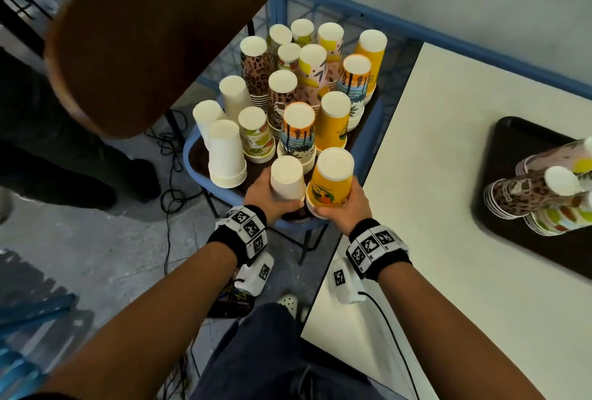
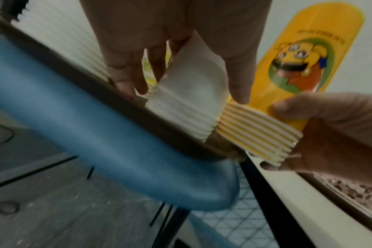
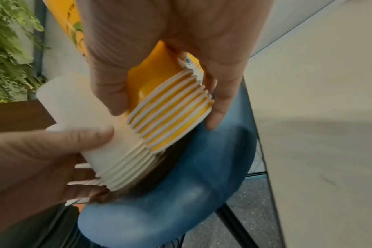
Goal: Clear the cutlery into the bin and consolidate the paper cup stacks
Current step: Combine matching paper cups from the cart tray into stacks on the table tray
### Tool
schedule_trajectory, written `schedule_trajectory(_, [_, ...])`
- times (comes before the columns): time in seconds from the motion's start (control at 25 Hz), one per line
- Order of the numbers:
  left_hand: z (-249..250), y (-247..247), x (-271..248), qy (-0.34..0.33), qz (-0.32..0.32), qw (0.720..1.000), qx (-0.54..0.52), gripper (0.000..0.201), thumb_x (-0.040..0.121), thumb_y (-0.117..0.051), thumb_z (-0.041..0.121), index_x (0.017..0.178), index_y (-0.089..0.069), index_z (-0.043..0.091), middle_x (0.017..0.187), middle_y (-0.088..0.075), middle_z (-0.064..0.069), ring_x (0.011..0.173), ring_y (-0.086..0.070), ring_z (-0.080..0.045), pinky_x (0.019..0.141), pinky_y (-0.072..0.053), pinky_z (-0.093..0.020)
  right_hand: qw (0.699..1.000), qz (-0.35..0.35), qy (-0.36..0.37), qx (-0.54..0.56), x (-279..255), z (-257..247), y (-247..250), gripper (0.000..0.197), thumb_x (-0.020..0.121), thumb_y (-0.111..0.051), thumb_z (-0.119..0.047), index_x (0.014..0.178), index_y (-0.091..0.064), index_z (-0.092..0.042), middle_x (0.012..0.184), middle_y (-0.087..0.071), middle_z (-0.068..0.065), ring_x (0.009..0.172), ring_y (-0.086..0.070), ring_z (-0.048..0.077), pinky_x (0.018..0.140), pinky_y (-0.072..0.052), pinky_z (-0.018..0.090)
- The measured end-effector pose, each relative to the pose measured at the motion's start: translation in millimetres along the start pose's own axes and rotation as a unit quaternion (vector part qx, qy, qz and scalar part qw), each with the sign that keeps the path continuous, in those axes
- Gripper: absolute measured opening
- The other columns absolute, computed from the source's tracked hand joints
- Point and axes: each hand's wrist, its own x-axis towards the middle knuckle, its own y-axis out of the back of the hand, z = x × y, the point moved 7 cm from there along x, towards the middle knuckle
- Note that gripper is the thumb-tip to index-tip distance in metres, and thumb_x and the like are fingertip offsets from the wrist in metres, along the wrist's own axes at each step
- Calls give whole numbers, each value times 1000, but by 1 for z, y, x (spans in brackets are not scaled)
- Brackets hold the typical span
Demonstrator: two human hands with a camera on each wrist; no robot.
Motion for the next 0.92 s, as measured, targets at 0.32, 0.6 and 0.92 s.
schedule_trajectory(0.32, [12, 1, -13, -59, 38, 997, -30, 101, 47, -79, 34, 136, -36, 15, 136, -47, -13, 127, -44, -28, 101, -34, -29, 999, 7, 21, 39, -19, -3, 21, 90, 55, -84, -11, 132, -39, -20, 127, -55, 6, 114, -53, 22, 97, -46, 36])
schedule_trajectory(0.6, [64, -67, -60, -100, -74, 991, -51, 91, 57, -84, 11, 134, -37, 11, 132, -52, -10, 115, -48, -21, 96, -37, -30, 990, 108, 20, 93, -77, 26, 128, 81, 58, -83, -4, 128, -42, -13, 110, -55, -3, 98, -54, 12, 71, -42, 1])
schedule_trajectory(0.92, [169, -235, -136, -157, -185, 968, -63, 87, 59, -83, 19, 132, -35, 19, 112, -52, 4, 103, -52, -18, 89, -43, -29, 962, 224, -7, 153, -155, 118, 300, 77, 56, -85, -8, 121, -44, -19, 108, -58, -2, 99, -57, 17, 81, -43, 24])
